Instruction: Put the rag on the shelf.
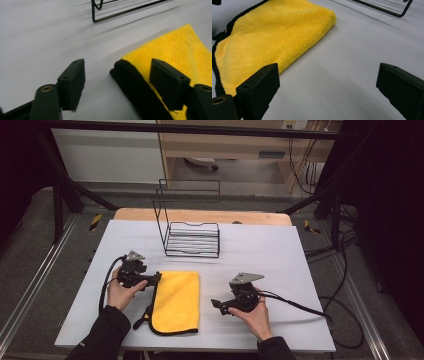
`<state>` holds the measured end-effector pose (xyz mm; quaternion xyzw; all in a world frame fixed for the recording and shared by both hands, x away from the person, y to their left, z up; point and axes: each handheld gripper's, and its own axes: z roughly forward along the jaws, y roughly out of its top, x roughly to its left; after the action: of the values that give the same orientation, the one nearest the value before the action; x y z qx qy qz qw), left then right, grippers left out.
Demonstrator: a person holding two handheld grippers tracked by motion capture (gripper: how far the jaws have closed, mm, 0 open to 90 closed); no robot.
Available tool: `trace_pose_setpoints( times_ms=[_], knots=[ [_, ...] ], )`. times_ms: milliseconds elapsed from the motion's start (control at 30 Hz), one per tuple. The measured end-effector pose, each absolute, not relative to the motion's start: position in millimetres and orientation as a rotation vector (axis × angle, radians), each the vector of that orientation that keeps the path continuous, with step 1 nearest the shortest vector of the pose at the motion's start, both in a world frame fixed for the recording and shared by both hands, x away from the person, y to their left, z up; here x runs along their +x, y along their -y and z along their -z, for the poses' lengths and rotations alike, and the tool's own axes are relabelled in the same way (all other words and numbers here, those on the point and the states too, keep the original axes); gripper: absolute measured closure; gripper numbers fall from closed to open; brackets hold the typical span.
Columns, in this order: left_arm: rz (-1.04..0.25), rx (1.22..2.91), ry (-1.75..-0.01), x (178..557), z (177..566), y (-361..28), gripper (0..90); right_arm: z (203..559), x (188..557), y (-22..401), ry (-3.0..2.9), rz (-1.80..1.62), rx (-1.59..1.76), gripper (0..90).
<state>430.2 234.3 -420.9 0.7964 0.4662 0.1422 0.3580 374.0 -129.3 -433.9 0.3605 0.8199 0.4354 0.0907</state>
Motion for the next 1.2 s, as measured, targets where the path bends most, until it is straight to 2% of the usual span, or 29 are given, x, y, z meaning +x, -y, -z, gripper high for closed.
trace_pose_setpoints(
  times_ms=[33, 333, 700, 1000, 1200],
  knots=[
    [-0.36, 2.065, -1.204, 431, 422, -234, 32.6, 434, 374, 129, -2.441, -1.29, 1.075, 5.7],
    [-0.351, 2.133, -1.204, 436, 434, -223, 41.4, 434, 374, 129, -2.448, -1.29, 1.074, 5.7],
    [-0.278, 2.109, -1.215, 440, 439, -222, 57.8, 432, 376, 130, -2.455, -1.305, 1.077, 5.7],
    [-0.245, 2.075, -1.252, 440, 442, -224, 62.0, 430, 378, 131, -2.442, -1.325, 1.088, 5.1],
    [-0.225, 2.073, -1.246, 439, 442, -222, 71.7, 429, 383, 129, -2.418, -1.349, 1.113, 4.0]
  ],
)
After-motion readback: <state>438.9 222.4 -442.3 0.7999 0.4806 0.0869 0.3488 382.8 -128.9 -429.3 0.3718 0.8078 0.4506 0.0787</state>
